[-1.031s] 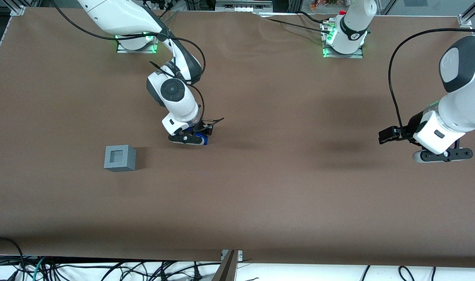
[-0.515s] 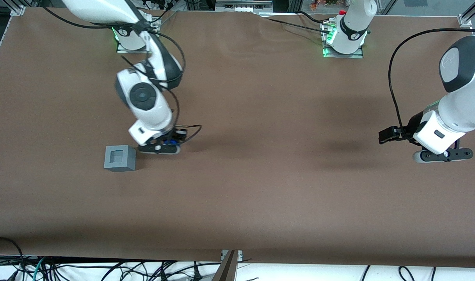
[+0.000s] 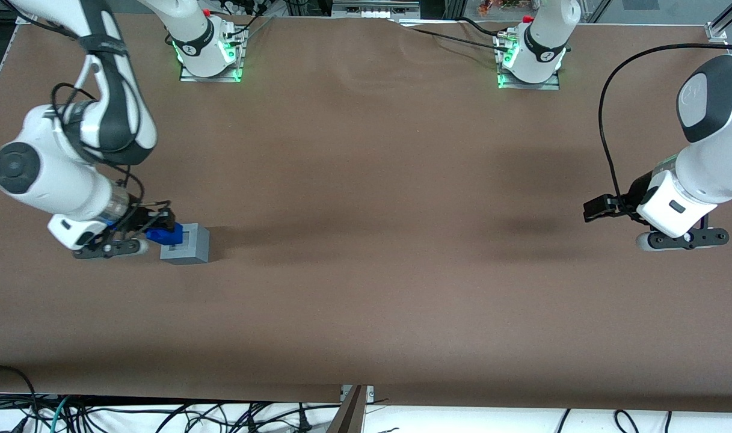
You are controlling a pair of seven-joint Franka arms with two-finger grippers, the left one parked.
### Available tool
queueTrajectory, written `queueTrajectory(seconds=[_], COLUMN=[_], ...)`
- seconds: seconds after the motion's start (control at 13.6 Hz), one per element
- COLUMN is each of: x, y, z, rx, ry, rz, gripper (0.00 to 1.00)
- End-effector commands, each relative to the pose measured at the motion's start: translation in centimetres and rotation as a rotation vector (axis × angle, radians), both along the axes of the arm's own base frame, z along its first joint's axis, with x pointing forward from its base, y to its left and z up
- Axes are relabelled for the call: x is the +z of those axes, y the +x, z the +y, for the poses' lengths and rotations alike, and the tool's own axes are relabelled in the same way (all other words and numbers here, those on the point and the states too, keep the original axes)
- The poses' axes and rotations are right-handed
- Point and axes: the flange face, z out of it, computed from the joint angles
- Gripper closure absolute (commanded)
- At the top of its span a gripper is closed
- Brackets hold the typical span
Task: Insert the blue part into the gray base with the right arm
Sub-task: 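Carry the blue part with the right gripper over the gray base, then lower the blue part into the gray base's square hole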
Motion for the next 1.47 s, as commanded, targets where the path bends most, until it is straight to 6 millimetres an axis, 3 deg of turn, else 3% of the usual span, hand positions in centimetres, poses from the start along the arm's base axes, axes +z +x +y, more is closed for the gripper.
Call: queueTrajectory(seconds=[0.0, 0.29, 1.4], x=[-0.4, -3.2, -6.2], y=[-0.6, -1.3, -1.3], z=[-0.5, -0.9, -0.9], rx=[0.009, -0.001, -0.023], ry=[0.029, 0.019, 0.029], rz=[-0.009, -0.043, -0.029], gripper=[0.59, 0.59, 0.59])
